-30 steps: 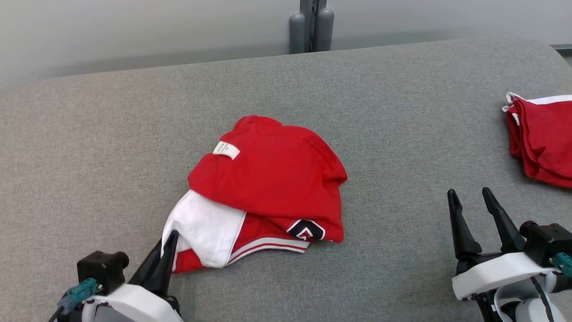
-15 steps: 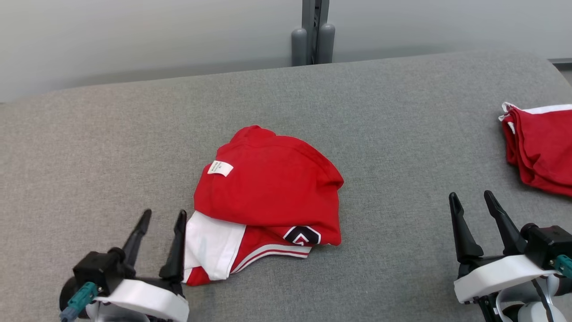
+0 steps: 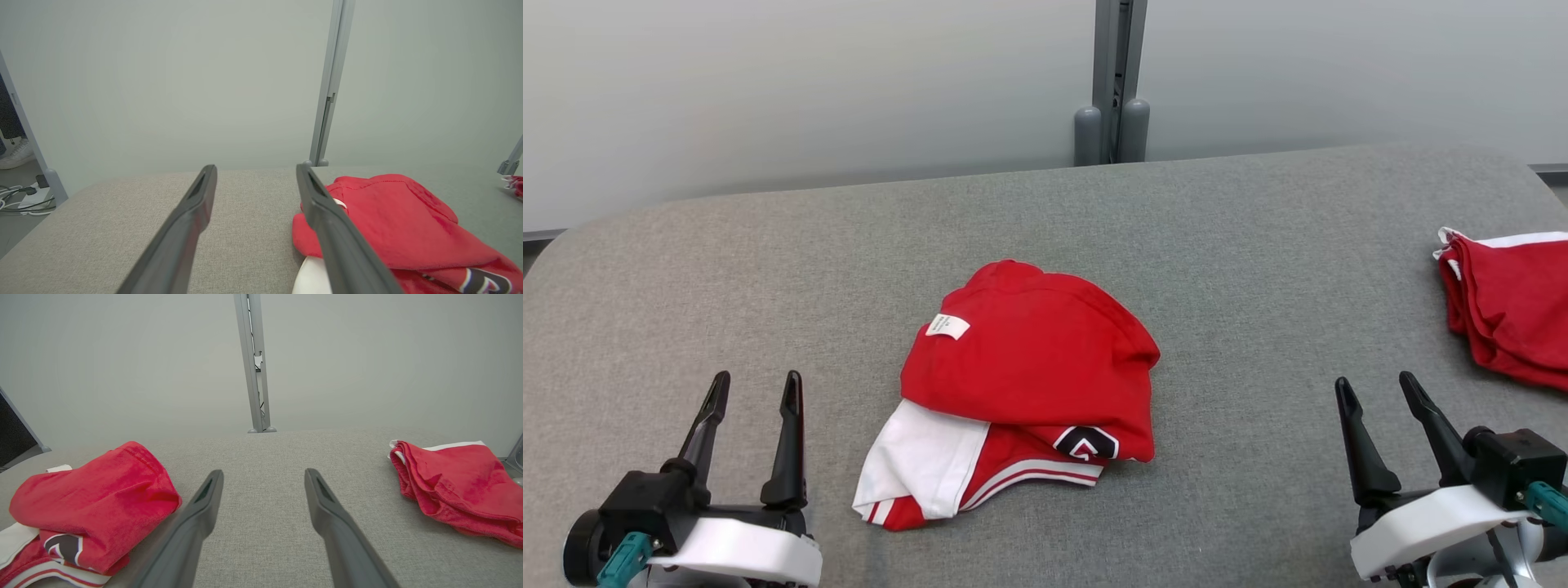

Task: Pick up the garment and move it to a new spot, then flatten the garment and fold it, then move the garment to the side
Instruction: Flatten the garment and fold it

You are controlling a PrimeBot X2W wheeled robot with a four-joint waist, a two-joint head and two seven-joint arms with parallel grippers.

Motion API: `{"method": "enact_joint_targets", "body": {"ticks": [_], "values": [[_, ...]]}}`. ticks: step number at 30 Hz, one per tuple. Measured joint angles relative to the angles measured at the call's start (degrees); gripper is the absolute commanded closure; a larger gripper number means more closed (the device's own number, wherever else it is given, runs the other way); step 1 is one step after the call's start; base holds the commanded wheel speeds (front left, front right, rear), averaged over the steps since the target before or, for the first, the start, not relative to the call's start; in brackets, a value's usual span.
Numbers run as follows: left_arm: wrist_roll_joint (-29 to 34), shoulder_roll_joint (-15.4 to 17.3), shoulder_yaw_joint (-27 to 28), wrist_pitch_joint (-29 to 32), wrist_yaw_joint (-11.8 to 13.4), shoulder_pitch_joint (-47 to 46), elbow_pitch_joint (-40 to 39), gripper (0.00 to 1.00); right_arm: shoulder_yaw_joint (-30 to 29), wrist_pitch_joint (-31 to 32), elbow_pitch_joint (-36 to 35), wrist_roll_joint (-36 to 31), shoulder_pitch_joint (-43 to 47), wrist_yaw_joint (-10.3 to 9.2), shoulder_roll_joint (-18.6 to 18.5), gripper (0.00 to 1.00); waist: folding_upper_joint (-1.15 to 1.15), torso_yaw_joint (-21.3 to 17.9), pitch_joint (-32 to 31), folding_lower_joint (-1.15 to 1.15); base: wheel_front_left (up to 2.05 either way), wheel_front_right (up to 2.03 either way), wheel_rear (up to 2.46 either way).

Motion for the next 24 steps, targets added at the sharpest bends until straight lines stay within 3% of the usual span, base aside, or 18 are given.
{"method": "enact_joint_targets", "body": {"ticks": [17, 24], "values": [[-1.18, 0.22, -0.73, 1.38, -0.35, -0.13, -0.8, 0.0, -0.26, 0.66, -0.57, 0.31, -0.47, 0.0, -0.22, 0.0, 0.0, 1.97, 0.89, 0.0, 0.0, 0.0, 0.0], [-1.08, -0.6, -2.52, 1.51, -2.32, -4.21, 0.01, 0.0, 4.03, 0.79, 4.59, 4.39, -7.52, 0.0, -4.87, 0.0, 0.0, 5.62, 3.35, 0.0, 0.0, 0.0, 0.0]]}}
